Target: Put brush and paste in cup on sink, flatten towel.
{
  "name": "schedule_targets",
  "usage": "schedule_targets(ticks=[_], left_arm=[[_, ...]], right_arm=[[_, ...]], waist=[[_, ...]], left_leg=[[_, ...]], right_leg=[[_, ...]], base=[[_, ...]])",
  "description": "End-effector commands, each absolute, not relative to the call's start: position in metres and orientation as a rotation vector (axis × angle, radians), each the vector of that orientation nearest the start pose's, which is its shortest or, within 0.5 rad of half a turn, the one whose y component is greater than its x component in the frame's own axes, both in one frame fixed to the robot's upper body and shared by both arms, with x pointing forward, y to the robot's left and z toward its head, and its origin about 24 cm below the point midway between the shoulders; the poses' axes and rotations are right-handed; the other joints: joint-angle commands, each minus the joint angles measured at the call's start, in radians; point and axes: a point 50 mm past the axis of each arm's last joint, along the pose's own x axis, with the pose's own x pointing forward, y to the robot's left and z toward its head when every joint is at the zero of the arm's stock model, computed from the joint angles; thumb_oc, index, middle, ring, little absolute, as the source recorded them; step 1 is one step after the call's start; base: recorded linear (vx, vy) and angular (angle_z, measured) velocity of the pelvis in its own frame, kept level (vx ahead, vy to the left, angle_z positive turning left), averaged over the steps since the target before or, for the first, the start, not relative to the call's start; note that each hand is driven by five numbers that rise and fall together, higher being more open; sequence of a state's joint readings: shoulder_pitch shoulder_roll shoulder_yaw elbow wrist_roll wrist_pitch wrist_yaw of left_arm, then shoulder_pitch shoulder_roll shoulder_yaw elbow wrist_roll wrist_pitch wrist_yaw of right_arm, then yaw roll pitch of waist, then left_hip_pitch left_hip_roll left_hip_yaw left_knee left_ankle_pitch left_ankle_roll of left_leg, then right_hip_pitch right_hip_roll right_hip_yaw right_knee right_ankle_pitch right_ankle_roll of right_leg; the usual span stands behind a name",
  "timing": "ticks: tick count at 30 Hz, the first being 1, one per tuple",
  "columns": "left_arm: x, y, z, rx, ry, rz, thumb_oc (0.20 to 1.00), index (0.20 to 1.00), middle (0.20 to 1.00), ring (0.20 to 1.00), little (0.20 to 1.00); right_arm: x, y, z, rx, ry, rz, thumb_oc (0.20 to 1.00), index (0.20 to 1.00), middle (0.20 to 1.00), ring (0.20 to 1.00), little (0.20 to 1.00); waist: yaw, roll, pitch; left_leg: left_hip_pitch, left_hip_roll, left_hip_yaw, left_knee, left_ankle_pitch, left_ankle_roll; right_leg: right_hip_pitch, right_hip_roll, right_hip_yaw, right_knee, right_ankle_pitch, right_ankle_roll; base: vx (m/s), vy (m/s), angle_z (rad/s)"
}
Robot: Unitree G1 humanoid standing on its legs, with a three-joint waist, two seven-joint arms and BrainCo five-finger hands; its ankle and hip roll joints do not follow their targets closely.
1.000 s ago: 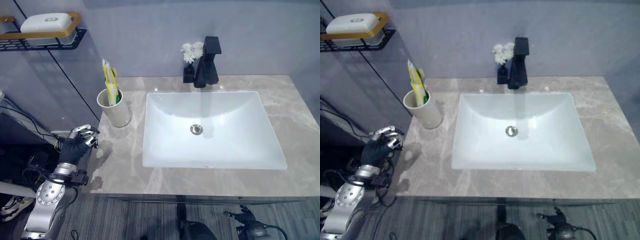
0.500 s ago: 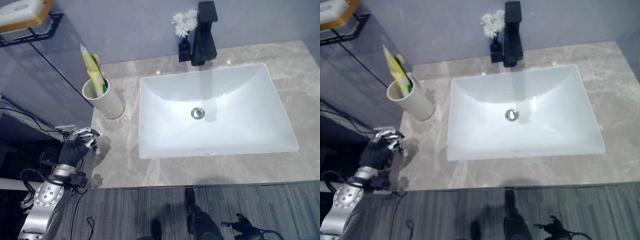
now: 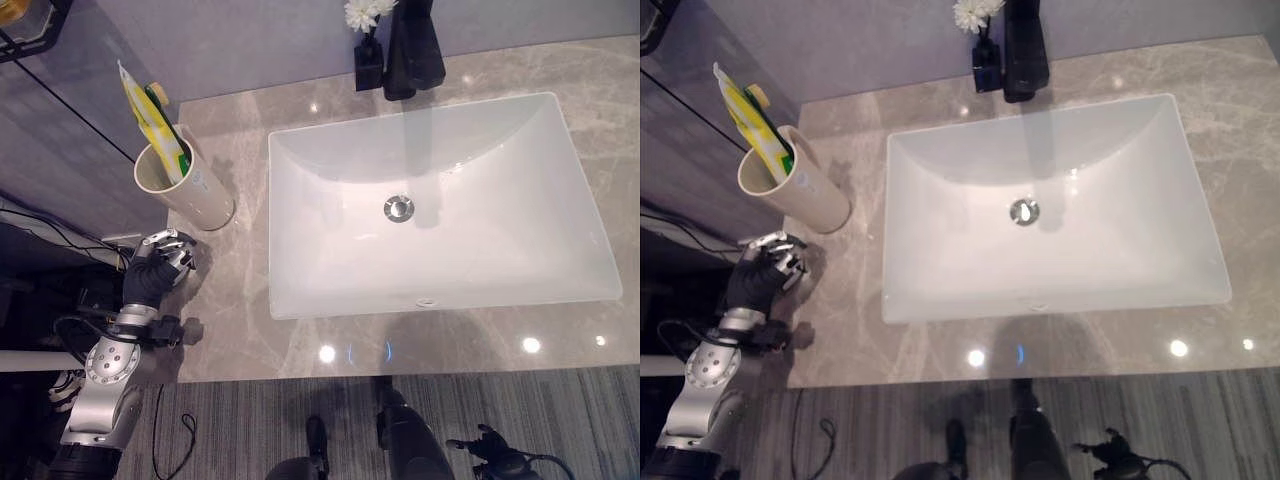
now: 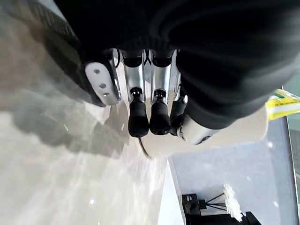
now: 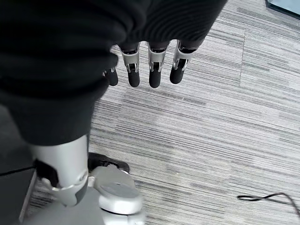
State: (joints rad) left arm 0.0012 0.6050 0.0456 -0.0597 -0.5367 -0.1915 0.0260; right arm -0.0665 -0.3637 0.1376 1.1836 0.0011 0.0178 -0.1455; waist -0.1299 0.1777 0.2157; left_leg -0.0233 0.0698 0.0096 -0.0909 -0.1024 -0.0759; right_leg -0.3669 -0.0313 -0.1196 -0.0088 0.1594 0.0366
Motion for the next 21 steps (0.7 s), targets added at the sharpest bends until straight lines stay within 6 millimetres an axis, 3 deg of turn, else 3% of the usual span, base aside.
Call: schedule_targets(ticks=[1, 9, 13, 17, 21], left_arm=[[0.248, 0.267, 0.100, 0.146, -0.199, 0.086, 0.200, 0.200, 0.200, 0.200, 0.200], [0.270, 0.264, 0.103, 0.154, -0.212, 0.127, 0.200, 0.200, 0.200, 0.200, 0.200], [0.281, 0.263, 0.117, 0.202, -0.255, 0.132, 0.200, 0.200, 0.200, 0.200, 0.200], [0.294, 0.262, 0.130, 0.242, -0.281, 0.137, 0.200, 0.200, 0.200, 0.200, 0.200], [0.307, 0.263, 0.138, 0.267, -0.291, 0.160, 0.200, 0.200, 0.200, 0.200, 0.200]], right_arm=[[0.123, -0.279, -0.138, -0.454, 1.114, -0.254, 1.000, 1.000, 1.000, 1.000, 1.000], [0.129, -0.267, -0.139, -0.491, 1.095, -0.185, 1.000, 1.000, 1.000, 1.000, 1.000], [0.126, -0.266, -0.140, -0.505, 1.093, -0.163, 1.000, 1.000, 1.000, 1.000, 1.000], [0.120, -0.275, -0.139, -0.535, 1.112, -0.167, 1.000, 1.000, 1.000, 1.000, 1.000], [0.106, -0.290, -0.139, -0.476, 1.160, -0.291, 1.000, 1.000, 1.000, 1.000, 1.000]], waist=[[-0.034, -0.033, -0.028], [-0.056, -0.051, -0.032], [-0.073, -0.056, -0.037], [-0.086, -0.065, -0.037], [-0.105, -0.066, -0.037]], left_leg=[[0.112, -0.047, -0.001, 0.024, 0.006, 0.003], [0.129, -0.041, 0.020, 0.022, -0.001, 0.002], [0.132, -0.037, 0.030, 0.022, 0.001, 0.000], [0.132, -0.039, 0.042, 0.032, -0.015, 0.000], [0.142, -0.042, 0.061, 0.031, -0.019, 0.000]], right_leg=[[-0.079, -0.063, 0.056, 0.107, -0.034, 0.108], [-0.082, -0.046, 0.063, 0.110, -0.034, 0.103], [-0.087, -0.039, 0.069, 0.107, -0.032, 0.102], [-0.092, -0.032, 0.074, 0.110, -0.033, 0.101], [-0.094, -0.022, 0.083, 0.107, -0.028, 0.102]], base=[[0.00, 0.000, 0.00], [0.00, -0.005, -0.03], [0.00, -0.005, -0.13], [-0.01, -0.012, -0.04], [0.01, 0.004, -0.19]])
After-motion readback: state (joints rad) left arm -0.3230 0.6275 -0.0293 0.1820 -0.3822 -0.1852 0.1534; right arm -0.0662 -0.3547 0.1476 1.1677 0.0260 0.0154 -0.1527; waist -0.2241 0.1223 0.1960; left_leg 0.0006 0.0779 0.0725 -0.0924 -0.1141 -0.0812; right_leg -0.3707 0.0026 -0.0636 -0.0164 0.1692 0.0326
